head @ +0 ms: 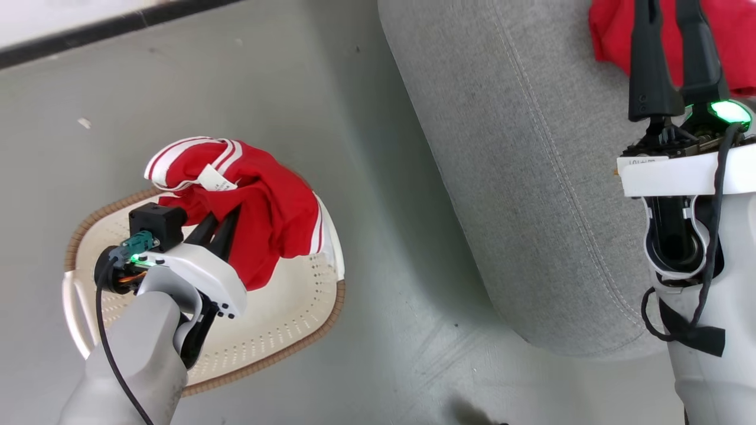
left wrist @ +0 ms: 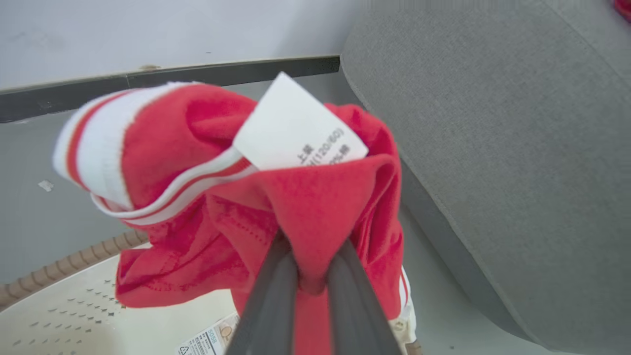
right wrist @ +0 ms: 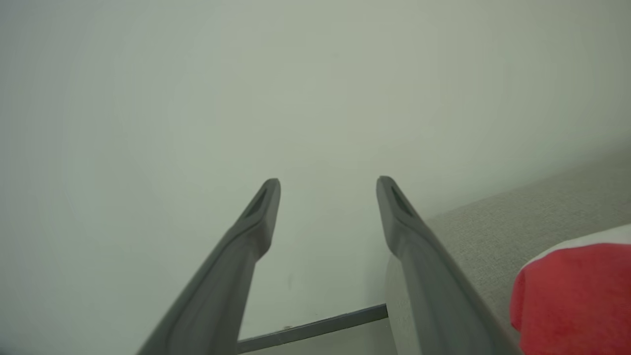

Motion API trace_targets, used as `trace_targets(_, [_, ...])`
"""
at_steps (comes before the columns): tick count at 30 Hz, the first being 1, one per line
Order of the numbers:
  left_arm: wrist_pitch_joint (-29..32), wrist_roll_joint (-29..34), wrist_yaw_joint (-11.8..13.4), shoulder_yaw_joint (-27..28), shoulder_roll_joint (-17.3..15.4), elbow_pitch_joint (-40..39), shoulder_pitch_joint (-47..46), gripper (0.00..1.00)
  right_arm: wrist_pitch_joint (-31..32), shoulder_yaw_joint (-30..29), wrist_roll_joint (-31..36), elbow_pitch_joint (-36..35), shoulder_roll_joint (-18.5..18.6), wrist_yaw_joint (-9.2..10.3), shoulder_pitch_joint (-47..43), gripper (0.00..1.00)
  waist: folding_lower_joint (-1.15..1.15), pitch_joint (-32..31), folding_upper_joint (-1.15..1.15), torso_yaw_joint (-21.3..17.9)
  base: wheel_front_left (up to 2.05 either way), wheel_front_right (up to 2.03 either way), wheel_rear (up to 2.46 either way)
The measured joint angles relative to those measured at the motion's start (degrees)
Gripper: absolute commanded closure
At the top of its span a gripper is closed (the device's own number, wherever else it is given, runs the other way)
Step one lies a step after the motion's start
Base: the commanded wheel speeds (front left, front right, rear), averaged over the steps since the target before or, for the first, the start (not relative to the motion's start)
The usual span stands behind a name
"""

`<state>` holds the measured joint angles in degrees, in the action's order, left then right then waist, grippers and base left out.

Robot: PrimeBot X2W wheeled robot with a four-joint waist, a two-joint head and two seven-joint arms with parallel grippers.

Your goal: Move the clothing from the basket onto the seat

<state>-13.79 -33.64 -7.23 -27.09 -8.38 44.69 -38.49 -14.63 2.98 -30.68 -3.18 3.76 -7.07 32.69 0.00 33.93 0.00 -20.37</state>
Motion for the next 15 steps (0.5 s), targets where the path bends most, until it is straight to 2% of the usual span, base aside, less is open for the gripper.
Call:
trace_targets(9, [-0.43,-0.80,0.00,-0.76,-0.27,-5.72,0.79,1.00,0.00,2.03,0.54,1.92,1.87,0.00,-1.69,0.00,0.00,-5.15,0.00,2.71,0.00,0.00,0.00])
trace_targets(15, [-0.43,-1.26,0.00,0.80,-0.55,-11.18,1.57,1.00,0.00,3.49,0.62,3.56,2.43,0.00,-4.21,0.00,0.00,-8.60,0.00,4.53,0.00,0.00,0.00])
